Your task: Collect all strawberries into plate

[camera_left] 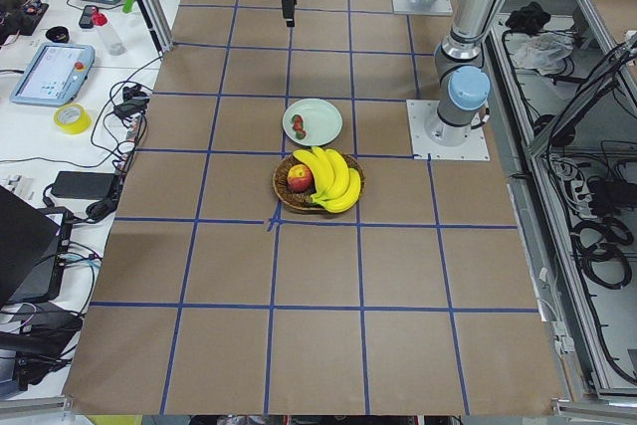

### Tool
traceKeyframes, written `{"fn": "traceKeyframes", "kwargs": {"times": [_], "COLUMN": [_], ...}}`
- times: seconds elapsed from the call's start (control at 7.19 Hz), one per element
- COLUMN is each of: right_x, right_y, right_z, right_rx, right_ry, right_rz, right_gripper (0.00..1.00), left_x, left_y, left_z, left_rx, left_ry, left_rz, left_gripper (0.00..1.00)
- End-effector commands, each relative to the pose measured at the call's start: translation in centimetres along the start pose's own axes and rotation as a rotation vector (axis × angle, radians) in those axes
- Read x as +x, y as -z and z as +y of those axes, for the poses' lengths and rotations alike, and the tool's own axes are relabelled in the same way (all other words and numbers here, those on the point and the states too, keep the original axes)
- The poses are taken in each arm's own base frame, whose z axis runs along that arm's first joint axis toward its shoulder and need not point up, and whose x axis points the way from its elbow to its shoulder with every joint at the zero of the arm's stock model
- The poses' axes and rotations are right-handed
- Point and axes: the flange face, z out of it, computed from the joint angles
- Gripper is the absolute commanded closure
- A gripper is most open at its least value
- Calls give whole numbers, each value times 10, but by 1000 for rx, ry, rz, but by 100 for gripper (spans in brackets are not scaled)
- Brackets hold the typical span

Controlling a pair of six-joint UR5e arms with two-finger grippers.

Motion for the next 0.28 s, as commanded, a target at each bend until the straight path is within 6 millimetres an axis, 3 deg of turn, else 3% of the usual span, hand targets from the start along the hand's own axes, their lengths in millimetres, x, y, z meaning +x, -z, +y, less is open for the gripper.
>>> {"fn": "traceKeyframes", "kwargs": {"times": [0.0,0.14], "right_x": [0,0], "right_y": [0,0], "right_z": [0,0], "right_rx": [0,0], "right_ry": [0,0], "right_rz": [0,0], "right_gripper": [0,0], "left_x": [1,-1], "left_y": [5,5], "left_z": [6,7], "left_rx": [9,9], "left_ry": [0,1], "left_rz": [-5,-8], "left_gripper": [0,0]}}
